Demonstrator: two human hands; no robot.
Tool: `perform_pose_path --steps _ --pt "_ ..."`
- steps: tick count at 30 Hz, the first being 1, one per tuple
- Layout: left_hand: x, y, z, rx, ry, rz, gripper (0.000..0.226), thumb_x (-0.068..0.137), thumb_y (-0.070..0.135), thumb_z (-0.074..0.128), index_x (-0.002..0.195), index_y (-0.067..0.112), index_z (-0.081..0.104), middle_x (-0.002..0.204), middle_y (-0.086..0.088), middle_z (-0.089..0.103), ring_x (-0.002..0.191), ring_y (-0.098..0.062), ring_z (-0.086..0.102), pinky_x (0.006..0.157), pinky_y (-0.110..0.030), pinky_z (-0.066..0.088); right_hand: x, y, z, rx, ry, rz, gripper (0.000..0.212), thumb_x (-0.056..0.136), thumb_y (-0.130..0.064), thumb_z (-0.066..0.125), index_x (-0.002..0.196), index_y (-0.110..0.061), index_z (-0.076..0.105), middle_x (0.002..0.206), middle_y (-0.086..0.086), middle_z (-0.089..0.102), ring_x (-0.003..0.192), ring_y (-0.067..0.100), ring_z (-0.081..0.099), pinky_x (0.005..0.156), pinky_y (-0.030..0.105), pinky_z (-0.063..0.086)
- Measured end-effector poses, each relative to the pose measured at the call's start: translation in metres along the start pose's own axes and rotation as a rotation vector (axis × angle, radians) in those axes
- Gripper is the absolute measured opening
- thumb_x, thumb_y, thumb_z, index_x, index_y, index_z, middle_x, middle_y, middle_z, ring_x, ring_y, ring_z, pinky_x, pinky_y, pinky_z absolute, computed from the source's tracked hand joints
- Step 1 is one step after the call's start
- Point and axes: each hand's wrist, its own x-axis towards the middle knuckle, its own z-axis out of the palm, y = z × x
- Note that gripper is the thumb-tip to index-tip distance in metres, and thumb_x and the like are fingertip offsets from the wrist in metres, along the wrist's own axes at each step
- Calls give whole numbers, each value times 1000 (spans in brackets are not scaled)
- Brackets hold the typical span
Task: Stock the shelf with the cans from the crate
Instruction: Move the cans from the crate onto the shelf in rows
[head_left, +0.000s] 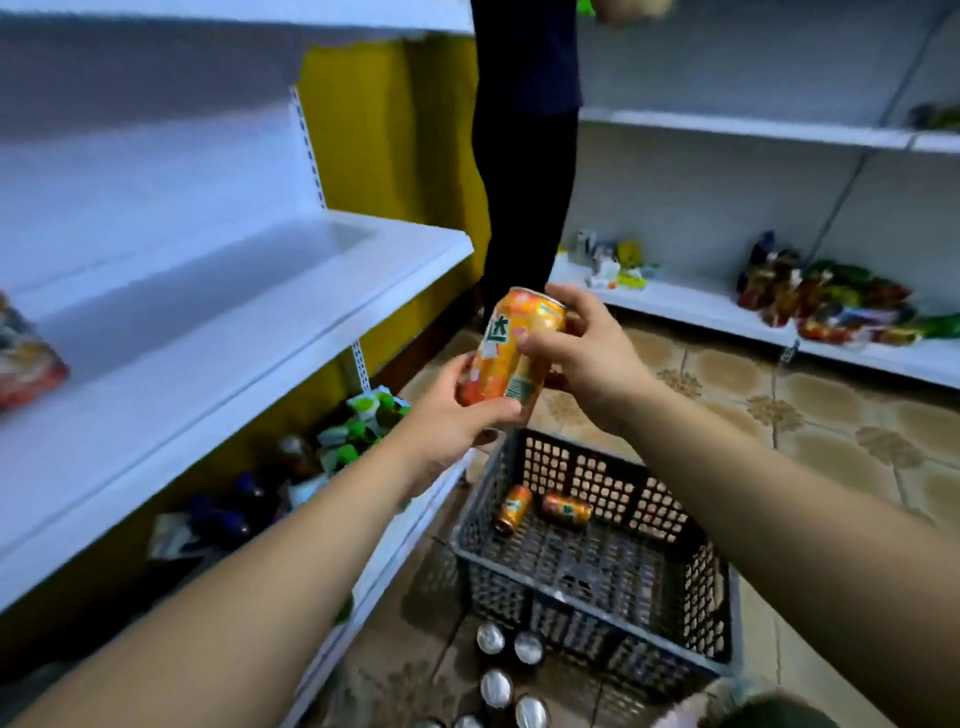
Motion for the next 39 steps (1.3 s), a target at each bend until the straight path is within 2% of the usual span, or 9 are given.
perform_pose_path --steps 2,5,12,15,18,23,27,33,39 --pt "-29 17 -22 16 69 38 60 67 21 81 119 23 51 108 -7 64 87 -19 63 80 -37 53 -15 -30 30 1 -77 -34 62 69 -19 75 125 -26 49 117 8 58 96 25 63 69 39 56" --pt "-70 39 -54 163 257 117 68 62 26 84 120 23 50 106 1 65 93 -14 63 84 -32 52 -36 -70 80 -98 -156 -76 55 81 -27 75 126 -28 44 108 2 58 86 16 64 60 30 55" --pt "-168 56 -149 339 330 97 65 77 25 76 132 24 40 114 1 59 94 -4 58 82 -26 52 -74 -110 186 -275 -312 -238 61 75 -29 79 127 -27 47 105 -3 57 90 15 63 69 28 58" --pt "-200 47 -186 436 381 -11 82 77 35 75 144 24 29 132 -1 50 113 -16 55 88 -29 48 -80 -109 226 -253 -403 -240 66 73 -24 80 129 -25 46 116 5 58 98 24 63 82 43 58" --pt "-227 32 -221 578 487 -146 87 79 45 71 149 26 23 149 -1 36 130 -21 42 99 -32 41 -83 -108 262 -250 -489 -242 66 76 -19 79 132 -22 44 117 3 56 102 22 61 87 41 56" --pt "-265 4 -266 914 659 -317 75 83 53 62 146 25 33 150 -4 37 130 -23 42 106 -35 38 -80 -94 309 -249 -591 -246 65 77 -16 77 133 -19 44 113 1 56 99 19 60 86 35 53" --pt "-275 -16 -285 1166 635 -513 70 87 65 44 144 25 36 150 -2 35 134 -24 37 107 -41 34 -74 -80 338 -261 -629 -242 64 76 -14 77 131 -20 45 112 -2 57 103 21 60 89 37 52" --pt "-266 -25 -291 1208 640 -603 69 91 68 26 149 32 21 160 4 9 146 -18 7 115 -55 6 -59 -65 360 -277 -715 -291 62 75 -10 76 128 -22 47 115 0 58 105 22 59 95 41 50" --pt "-262 -33 -289 1227 689 -591 69 90 68 23 149 34 17 160 5 9 147 -17 4 116 -55 4 -30 -62 362 -473 -773 -461 57 85 -18 70 135 -33 46 136 3 34 116 17 41 99 31 43"
